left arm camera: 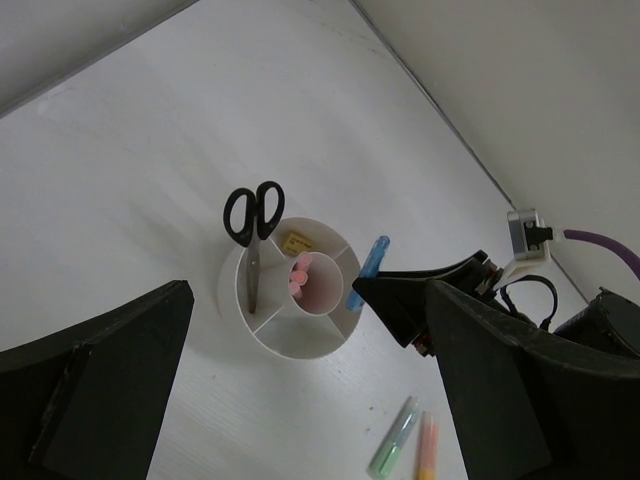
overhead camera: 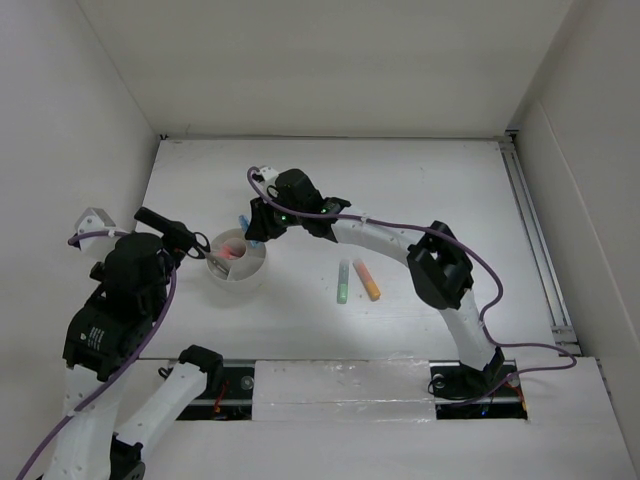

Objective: Sort the stationery into containers
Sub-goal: Place the stationery in the storage box.

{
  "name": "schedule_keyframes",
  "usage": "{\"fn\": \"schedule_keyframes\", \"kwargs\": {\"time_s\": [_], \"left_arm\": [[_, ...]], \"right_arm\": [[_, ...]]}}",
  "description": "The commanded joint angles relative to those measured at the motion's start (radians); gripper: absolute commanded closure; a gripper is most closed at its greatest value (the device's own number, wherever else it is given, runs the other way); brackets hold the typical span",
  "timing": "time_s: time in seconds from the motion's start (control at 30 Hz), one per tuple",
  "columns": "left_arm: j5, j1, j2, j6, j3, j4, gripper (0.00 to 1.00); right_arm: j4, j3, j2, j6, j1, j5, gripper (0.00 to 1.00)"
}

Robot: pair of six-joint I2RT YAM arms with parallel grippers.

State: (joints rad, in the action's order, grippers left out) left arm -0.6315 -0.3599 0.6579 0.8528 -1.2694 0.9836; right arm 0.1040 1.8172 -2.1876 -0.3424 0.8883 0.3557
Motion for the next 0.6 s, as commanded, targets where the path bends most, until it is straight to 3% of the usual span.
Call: {"fn": "schedule_keyframes", "kwargs": {"time_s": [0.0,0.57], "left_arm": [[-0.004,-0.001,-0.004,-0.017,0.007,-0.023,0.01],[-0.004,-0.001,-0.014,-0.026,0.016,-0.032,0.01]], "right_arm": [[-0.05,0.014,-0.011,0.017,-0.002,0.011,1.0],[-0.041,-0.004,-0.029,0.026,-0.002,0.011,0.99]]}}
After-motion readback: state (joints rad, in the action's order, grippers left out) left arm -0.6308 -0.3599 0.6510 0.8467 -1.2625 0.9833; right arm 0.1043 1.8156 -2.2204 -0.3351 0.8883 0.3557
